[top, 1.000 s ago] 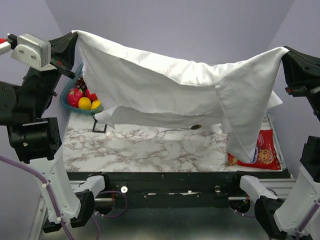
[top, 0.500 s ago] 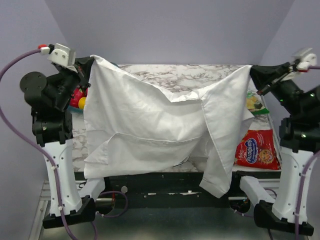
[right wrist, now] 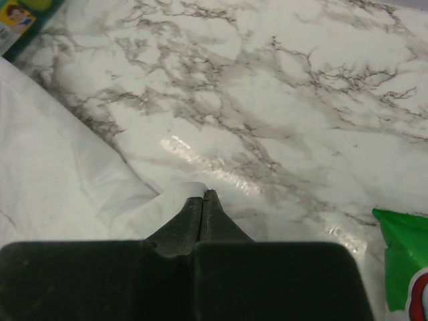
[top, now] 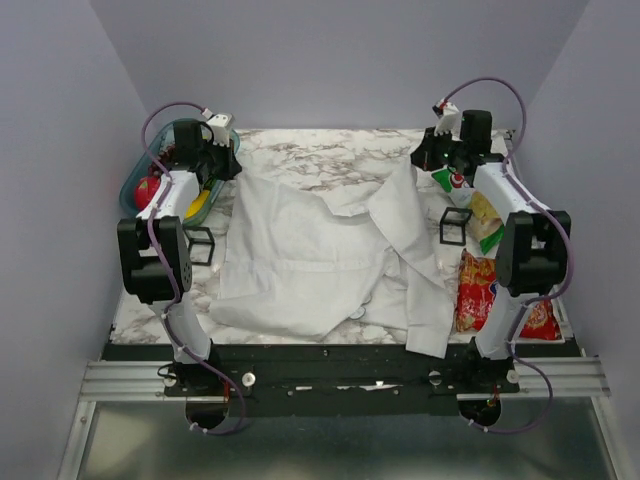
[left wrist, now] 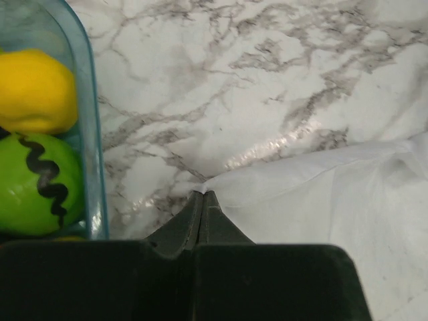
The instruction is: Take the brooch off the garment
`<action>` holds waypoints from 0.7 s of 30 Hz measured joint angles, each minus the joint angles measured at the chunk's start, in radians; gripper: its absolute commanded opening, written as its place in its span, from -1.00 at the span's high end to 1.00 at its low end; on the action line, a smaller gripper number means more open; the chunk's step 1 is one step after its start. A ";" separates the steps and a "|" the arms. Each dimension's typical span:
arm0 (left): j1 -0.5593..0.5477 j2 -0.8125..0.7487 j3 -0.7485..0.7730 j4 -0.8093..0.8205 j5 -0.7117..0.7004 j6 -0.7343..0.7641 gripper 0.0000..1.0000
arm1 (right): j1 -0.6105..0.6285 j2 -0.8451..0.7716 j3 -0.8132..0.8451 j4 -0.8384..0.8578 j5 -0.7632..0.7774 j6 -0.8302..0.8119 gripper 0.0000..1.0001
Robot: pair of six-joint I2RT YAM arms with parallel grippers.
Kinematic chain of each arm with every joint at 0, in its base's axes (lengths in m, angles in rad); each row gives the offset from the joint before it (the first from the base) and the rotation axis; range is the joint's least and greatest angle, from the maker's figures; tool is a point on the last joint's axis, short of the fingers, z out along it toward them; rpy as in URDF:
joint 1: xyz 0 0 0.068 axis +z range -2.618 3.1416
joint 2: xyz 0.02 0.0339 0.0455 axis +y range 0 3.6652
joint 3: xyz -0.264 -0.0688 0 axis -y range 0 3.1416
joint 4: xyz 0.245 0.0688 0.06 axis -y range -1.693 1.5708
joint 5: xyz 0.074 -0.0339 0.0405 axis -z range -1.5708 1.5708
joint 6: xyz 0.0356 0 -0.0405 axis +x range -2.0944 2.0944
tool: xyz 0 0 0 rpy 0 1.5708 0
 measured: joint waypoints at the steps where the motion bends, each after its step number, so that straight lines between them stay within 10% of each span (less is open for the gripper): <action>1: -0.001 0.060 0.060 -0.002 -0.023 0.011 1.00 | 0.006 0.061 0.056 0.005 0.035 0.011 0.99; 11: -0.008 0.114 0.192 -0.021 -0.156 0.056 1.00 | 0.013 0.214 0.314 0.023 0.255 0.030 0.99; 21: -0.047 -0.228 0.268 -0.091 -0.063 -0.019 1.00 | 0.013 -0.142 0.267 -0.020 0.226 -0.029 0.99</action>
